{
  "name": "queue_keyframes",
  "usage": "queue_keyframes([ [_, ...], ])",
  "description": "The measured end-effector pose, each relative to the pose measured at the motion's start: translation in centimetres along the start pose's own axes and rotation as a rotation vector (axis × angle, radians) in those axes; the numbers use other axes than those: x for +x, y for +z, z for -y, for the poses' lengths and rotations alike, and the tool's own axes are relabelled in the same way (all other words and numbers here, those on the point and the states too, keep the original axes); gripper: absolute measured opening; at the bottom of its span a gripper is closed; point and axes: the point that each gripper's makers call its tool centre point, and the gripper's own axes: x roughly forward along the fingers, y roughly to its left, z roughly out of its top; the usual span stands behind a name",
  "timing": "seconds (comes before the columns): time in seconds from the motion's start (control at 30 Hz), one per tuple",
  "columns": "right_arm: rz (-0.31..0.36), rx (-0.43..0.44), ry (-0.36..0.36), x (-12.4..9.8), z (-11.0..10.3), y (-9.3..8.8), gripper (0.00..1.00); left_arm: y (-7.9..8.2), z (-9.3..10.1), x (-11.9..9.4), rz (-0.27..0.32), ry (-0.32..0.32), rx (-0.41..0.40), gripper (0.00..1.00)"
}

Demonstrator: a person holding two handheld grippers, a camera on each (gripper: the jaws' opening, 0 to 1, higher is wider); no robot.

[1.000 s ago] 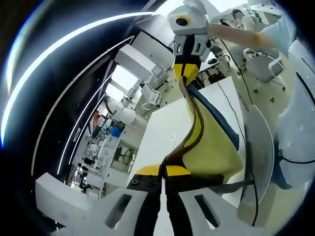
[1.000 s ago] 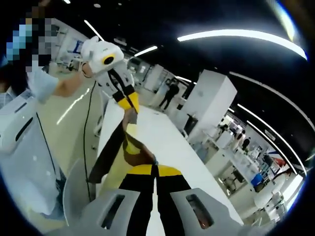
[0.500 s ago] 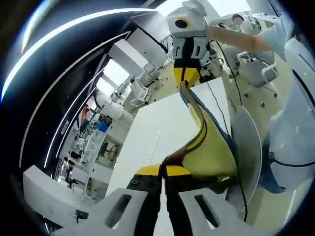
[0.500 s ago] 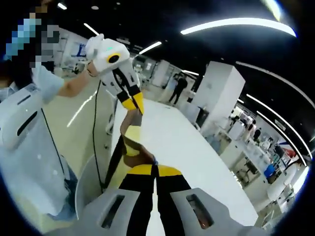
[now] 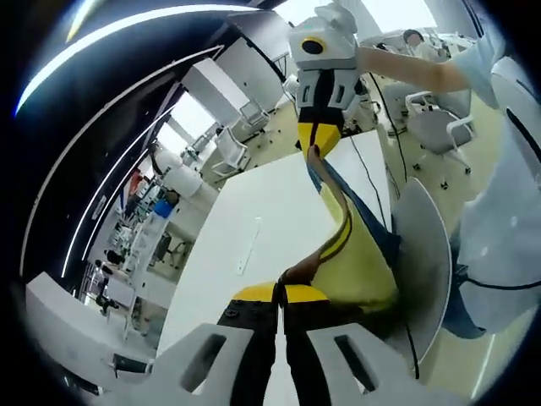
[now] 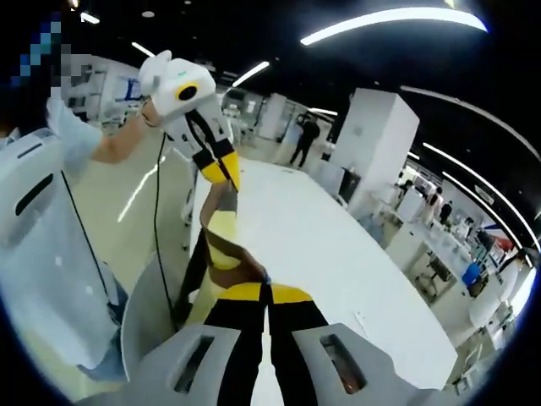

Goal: Fold the garment on the visible template until the final outline fits inside the template.

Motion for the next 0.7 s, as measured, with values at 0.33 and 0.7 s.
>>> queue_keyframes([
  [0.33,-0.026,0.02,-0.003,1.6,2.4,-1.6,0.01,-1.3,-1.4,2.3,-0.012,-0.017,-0.032,0.0],
  [0.7,-0.061,0.046,-0.01,3.3,4.6,-3.8,0.01,-2.5,-2.9,4.8,-0.012,-0.041,-0.058,0.0],
])
